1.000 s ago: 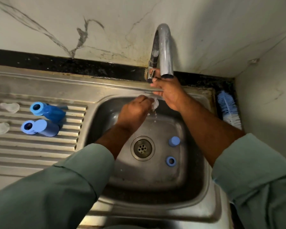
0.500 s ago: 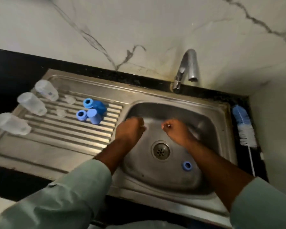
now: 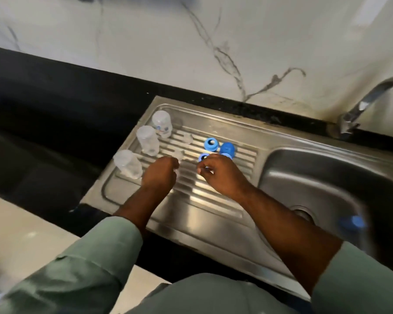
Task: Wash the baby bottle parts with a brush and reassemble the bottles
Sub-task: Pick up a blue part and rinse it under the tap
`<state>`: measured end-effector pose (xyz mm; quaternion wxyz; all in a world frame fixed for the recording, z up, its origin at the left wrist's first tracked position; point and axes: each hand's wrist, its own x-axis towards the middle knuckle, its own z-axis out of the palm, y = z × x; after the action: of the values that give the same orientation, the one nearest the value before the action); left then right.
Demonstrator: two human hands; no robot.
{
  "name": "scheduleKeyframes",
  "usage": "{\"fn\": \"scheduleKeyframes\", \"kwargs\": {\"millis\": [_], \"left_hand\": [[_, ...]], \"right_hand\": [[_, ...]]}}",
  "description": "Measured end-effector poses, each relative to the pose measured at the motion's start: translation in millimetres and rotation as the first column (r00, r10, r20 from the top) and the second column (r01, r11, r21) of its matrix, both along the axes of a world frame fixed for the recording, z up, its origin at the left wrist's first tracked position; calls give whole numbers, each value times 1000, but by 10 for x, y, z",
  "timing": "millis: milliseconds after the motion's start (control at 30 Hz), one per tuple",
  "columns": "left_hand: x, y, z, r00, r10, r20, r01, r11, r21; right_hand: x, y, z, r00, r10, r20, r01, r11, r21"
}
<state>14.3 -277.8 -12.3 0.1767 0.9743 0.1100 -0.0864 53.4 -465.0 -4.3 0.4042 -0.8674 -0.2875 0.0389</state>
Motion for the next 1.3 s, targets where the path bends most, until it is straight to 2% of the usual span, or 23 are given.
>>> {"fn": "scheduleKeyframes", "kwargs": {"millis": [200, 333, 400, 500, 567, 733, 867, 967, 1033, 1200, 1300], "left_hand": [[-23, 210, -185, 997, -50, -51, 50, 999, 3], [-49, 175, -129, 987, -152, 53, 148, 986, 83], [-83, 81, -51, 981, -161, 112, 147, 982, 119], [-130, -218, 79, 949, -193, 251, 166, 978, 123], [-121, -514, 78, 910, -269, 314, 242, 962, 124], [-9, -1488, 3, 833, -461, 307, 471, 881, 44], [-12, -2473, -130, 831, -520, 199, 551, 821, -153], [-52, -3203, -276, 851, -522, 58, 502, 775, -385], [-64, -3652, -514, 843, -533, -77, 439, 764, -473], [-103, -4467, -1149, 749, -583, -314, 447, 795, -410], [-90, -4773, -1391, 707, -614, -350, 507, 786, -354]], "right_hand": [[19, 356, -173, 999, 1, -46, -7, 993, -120], [-3, 365, -166, 995, -11, -101, -4, 990, -144], [-54, 268, -134, 993, -41, -107, 25, 990, -141], [-165, -29, -95, 992, -96, -76, 84, 987, -140], [-232, -326, -110, 988, -142, -67, 129, 978, -162], [-460, -1310, -204, 936, -331, -118, 282, 908, -310], [-672, -2230, -246, 874, -460, -157, 372, 840, -396], [-794, -2915, -328, 808, -531, -257, 376, 799, -470], [-862, -3361, -458, 752, -584, -306, 405, 775, -485], [-833, -4110, -752, 653, -640, -406, 362, 734, -575], [-730, -4279, -917, 632, -686, -361, 387, 683, -620]]}}
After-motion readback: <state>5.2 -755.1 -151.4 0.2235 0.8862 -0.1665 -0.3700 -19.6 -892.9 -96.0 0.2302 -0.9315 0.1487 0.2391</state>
